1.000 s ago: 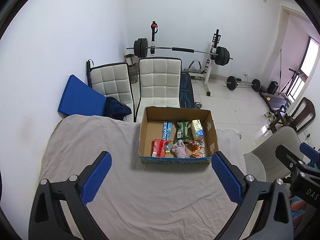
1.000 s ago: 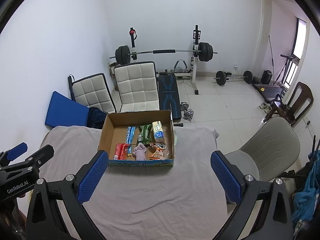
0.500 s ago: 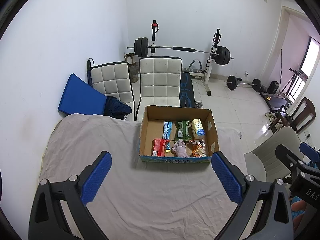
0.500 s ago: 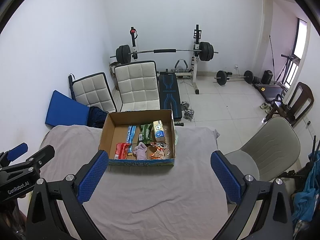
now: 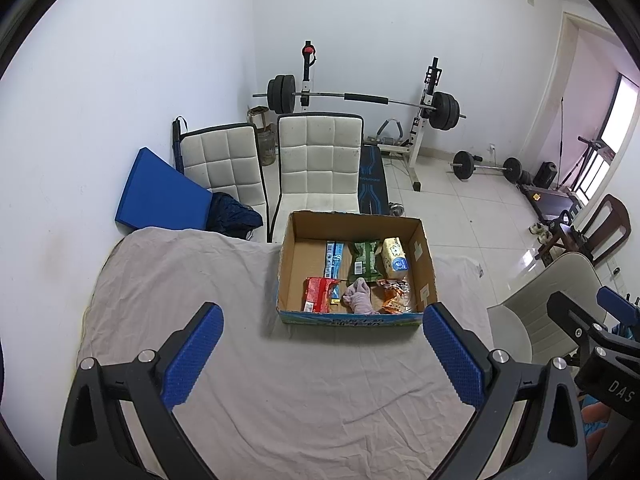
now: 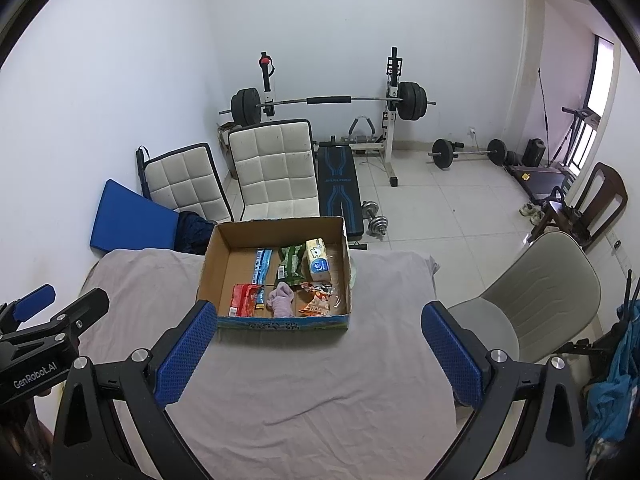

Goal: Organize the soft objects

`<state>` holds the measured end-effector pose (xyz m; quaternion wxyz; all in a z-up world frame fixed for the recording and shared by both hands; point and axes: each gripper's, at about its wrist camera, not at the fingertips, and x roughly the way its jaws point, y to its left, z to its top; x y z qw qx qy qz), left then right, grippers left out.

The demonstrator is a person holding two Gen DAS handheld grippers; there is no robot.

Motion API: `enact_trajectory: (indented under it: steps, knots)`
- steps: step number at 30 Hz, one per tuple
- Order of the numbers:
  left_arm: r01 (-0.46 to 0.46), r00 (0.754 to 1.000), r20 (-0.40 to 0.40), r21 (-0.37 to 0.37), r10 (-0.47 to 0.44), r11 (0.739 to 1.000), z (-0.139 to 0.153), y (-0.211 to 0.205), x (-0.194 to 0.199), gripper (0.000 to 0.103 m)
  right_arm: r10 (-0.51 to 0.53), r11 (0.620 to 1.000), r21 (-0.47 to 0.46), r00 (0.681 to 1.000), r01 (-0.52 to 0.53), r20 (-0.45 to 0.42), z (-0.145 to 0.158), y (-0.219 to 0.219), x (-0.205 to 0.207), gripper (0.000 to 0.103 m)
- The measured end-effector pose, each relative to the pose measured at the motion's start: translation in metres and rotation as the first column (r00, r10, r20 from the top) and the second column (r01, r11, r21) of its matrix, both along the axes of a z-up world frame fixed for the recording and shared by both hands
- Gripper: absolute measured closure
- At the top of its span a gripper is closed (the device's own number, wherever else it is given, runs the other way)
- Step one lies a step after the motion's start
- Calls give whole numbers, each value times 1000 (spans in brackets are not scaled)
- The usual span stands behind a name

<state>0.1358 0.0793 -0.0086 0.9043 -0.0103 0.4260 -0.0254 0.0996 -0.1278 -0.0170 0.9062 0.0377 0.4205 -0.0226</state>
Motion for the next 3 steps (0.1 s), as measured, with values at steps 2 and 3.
enact_trajectory:
  steps: [2,3]
  knots:
    - [1,1000,6,0,-1,1000,0,0,0,1,1,1000,1,1000,-1,-1,0,1,1,0]
    - [0,1000,7,0,0,1000,0,-2,0,1,0,1000,2,1000,0,-1,0,0,1,0]
